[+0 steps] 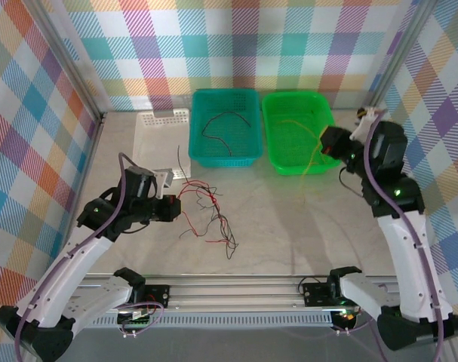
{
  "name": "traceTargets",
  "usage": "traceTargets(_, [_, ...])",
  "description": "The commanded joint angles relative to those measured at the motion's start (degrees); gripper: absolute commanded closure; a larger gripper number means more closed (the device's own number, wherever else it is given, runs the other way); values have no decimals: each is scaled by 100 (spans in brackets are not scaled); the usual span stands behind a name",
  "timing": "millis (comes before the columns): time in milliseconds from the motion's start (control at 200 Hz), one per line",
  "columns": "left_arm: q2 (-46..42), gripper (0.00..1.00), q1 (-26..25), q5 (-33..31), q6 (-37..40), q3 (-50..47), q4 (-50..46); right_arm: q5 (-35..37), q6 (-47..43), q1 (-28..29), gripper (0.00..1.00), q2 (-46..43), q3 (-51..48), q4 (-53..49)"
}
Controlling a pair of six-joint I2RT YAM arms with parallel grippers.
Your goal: Untangle the cables
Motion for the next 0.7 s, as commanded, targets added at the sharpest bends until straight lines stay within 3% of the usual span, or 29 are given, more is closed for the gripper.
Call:
traceTargets(0, [85,100,28,246,-63,-140,413,-338,-345,8,100,581,995,-550])
traceTargets(195, [199,100,31,232,-27,-305,556,-371,-573,8,100,1840,3192,-1042])
traceTargets(445, [320,100,27,237,21,-373,616,-192,-791,8,100,3860,6925,-2012])
traceTargets(695, [357,100,27,247,8,-459,634,-203,-683,-46,100,4655,7814,-1025])
